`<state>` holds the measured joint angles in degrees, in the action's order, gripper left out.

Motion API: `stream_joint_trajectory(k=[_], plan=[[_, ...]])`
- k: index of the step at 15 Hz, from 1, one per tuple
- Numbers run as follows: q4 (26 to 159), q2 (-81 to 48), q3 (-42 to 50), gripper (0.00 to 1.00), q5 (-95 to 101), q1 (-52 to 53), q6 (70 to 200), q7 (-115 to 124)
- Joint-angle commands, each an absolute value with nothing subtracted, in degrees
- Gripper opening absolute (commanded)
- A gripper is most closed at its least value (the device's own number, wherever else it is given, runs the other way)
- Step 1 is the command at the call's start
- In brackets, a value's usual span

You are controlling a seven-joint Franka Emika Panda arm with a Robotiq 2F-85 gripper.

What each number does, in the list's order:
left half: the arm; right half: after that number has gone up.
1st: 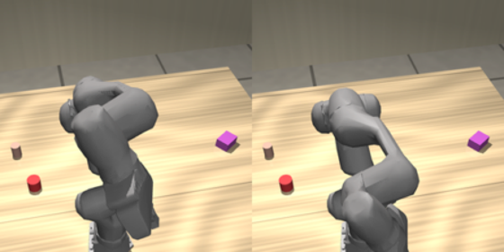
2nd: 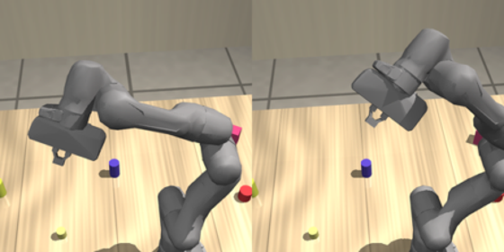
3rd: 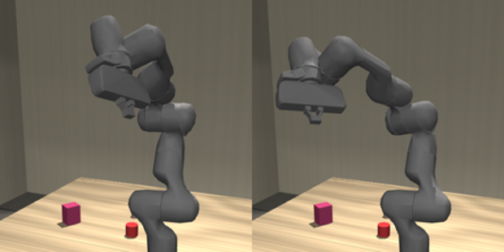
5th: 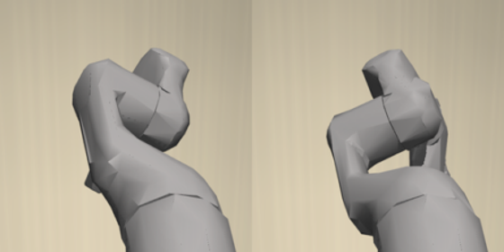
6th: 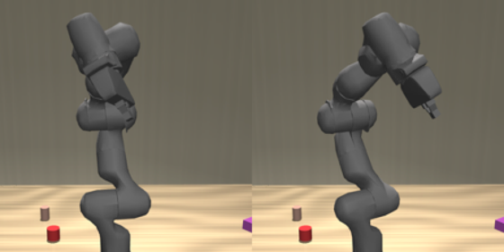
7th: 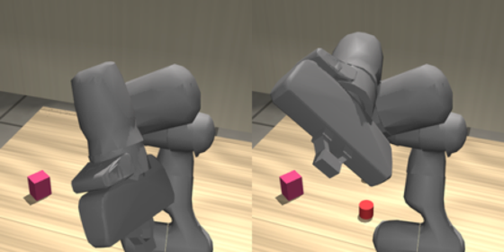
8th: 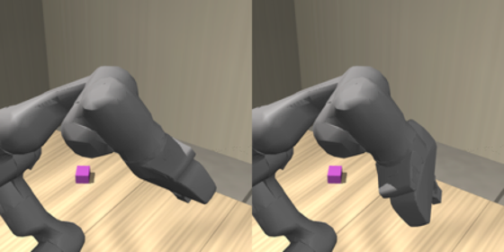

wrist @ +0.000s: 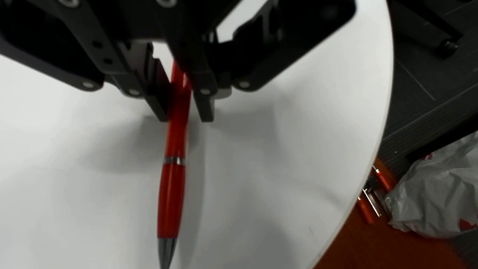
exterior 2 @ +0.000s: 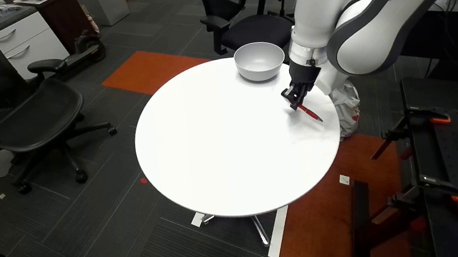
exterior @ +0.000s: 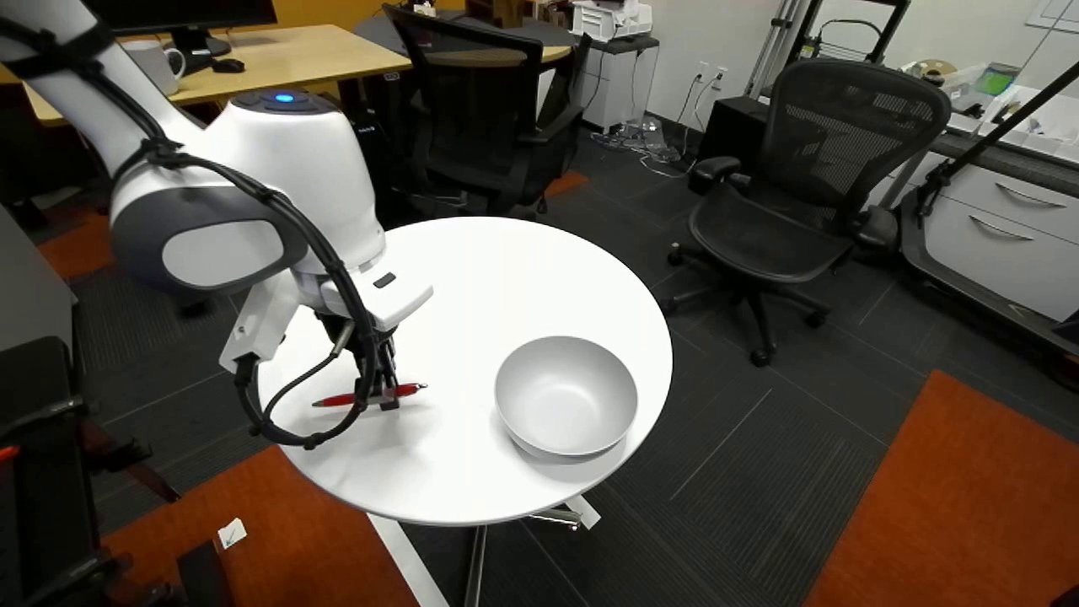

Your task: Remove the pen from the bowl

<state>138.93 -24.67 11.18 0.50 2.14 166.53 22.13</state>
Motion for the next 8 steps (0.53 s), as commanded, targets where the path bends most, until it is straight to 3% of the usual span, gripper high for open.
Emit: stream_joint_trajectory(k=[1, 6, 8], plan=[[139.7, -24.3, 12.6, 0.57, -0.8, 4.2, 169.3, 23.1], [142.6, -21.4, 18.9, 0.94, 0.4, 10.5, 175.2, 25.1], [143.5, -20.3, 21.8, 1.0, 0.0, 12.9, 177.3, 25.0]])
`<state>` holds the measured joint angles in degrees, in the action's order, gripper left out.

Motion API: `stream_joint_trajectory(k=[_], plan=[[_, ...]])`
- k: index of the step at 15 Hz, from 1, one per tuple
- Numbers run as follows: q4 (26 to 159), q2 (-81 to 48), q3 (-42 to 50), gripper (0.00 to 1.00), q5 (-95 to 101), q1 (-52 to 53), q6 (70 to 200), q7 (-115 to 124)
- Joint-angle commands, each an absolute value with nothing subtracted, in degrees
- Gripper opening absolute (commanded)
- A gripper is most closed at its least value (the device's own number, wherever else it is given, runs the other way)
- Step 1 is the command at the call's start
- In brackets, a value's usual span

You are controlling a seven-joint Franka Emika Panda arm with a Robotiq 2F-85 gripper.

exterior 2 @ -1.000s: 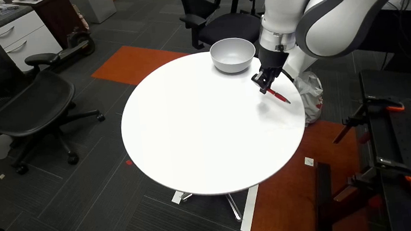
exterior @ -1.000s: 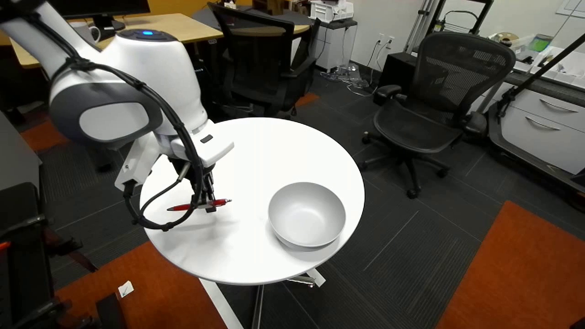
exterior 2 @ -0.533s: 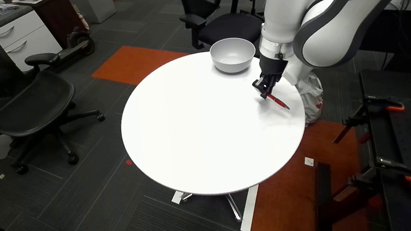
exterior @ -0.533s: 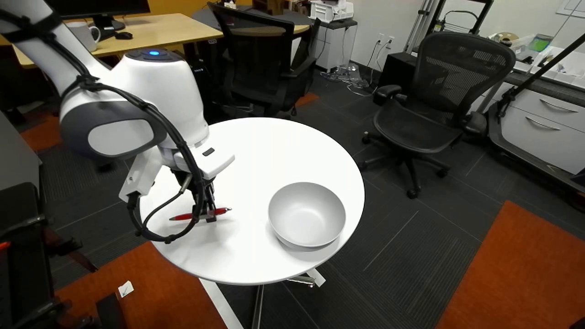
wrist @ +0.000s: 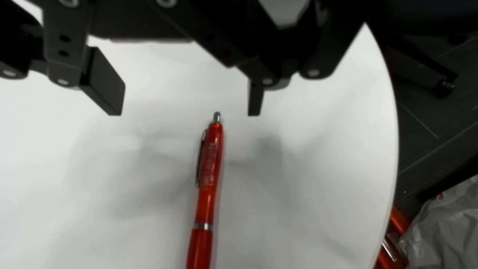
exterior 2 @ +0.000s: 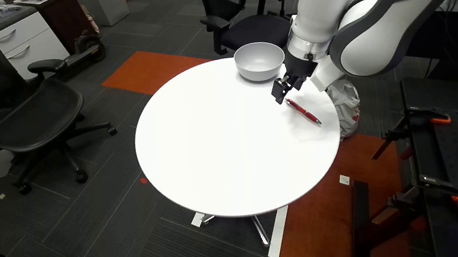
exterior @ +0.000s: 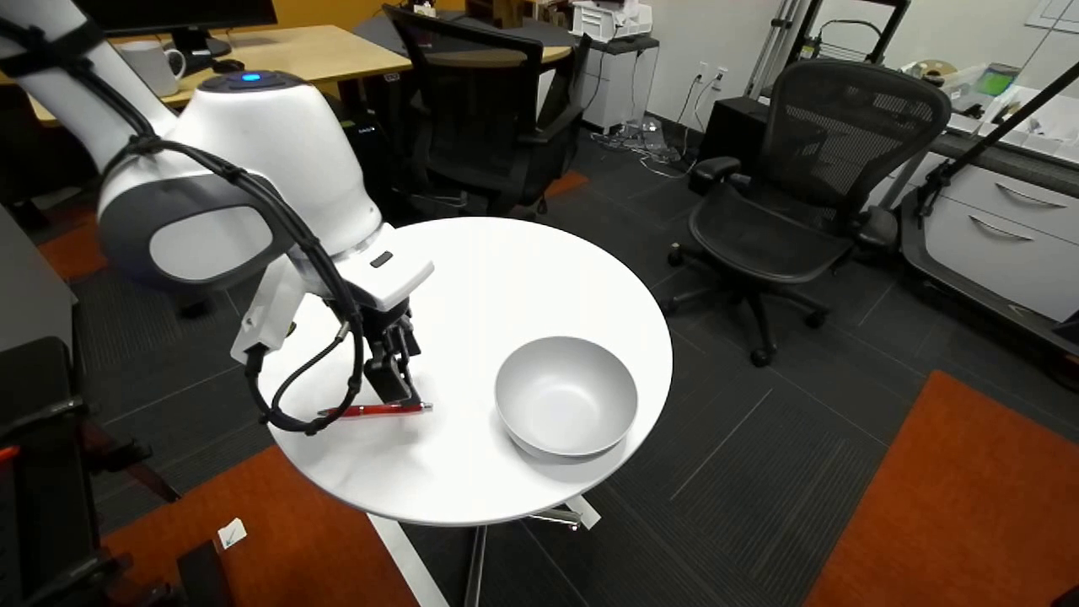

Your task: Remove the pen from the bowl

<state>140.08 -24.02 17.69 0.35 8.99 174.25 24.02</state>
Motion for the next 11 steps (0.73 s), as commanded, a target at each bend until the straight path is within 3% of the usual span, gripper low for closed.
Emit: stream_joint_trajectory(k=[1, 7, 11], plan=[[144.0, -19.7, 23.5, 1.0, -0.1, 14.2, 178.0, 24.8], [144.9, -18.0, 30.9, 1.0, 1.2, 20.1, 178.0, 25.6], [142.4, -20.7, 28.8, 1.0, -0.2, 17.8, 177.0, 23.4]])
